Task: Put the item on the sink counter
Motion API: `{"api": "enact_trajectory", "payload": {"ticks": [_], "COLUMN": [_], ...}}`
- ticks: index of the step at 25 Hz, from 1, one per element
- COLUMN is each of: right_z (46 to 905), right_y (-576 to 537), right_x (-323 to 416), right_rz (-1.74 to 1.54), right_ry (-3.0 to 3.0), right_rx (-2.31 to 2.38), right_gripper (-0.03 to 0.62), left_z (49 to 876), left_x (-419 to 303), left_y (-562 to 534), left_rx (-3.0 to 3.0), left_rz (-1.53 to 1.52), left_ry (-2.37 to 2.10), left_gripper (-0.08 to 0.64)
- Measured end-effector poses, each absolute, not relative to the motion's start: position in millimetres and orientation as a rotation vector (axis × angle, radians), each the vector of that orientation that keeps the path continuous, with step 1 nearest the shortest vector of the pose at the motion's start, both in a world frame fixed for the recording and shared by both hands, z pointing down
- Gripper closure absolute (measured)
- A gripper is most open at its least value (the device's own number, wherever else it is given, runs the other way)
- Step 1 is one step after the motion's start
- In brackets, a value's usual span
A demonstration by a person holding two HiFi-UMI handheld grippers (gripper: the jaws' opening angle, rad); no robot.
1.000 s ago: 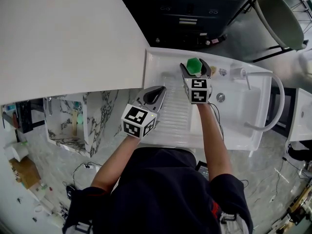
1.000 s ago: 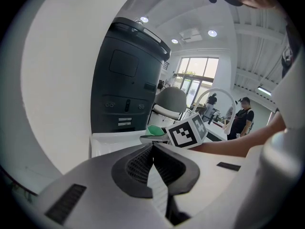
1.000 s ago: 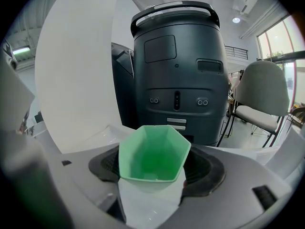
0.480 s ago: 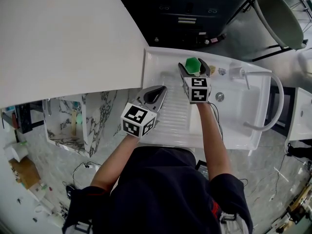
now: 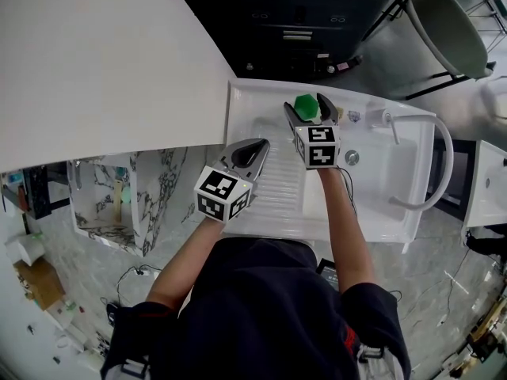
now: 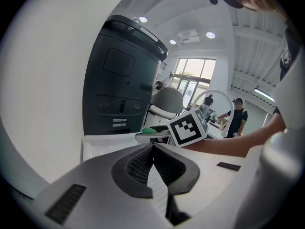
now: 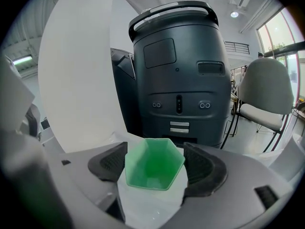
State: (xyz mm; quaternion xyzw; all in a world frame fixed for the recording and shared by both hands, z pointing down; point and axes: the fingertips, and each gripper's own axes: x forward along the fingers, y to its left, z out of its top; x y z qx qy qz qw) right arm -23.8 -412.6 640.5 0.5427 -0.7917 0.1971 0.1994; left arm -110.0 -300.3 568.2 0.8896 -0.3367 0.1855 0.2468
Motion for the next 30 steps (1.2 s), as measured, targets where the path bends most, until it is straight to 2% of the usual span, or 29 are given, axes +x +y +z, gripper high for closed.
{"api": "enact_trajectory", "payload": {"ticks": [22,30], "right_z": [557.0,530.2], "right_y": [-384.4,-359.9], "right_x": [-12.0,-5.7], "right_rz": [0.449,0.523], "right_ry": [-2.330,-2.413], "right_rx": [1.440,1.387], "right_gripper": [0.249,0.249], "left_z": [525.1,501.8], "left_x": [-90.8,-78.2], "left_y": [-307.6,-303.6], "left_rx": [2.445,2.484], "left_rz": [0.362,0.269], "left_ry": [-1.042,-1.111], "left_gripper": [0.548,0.548]}}
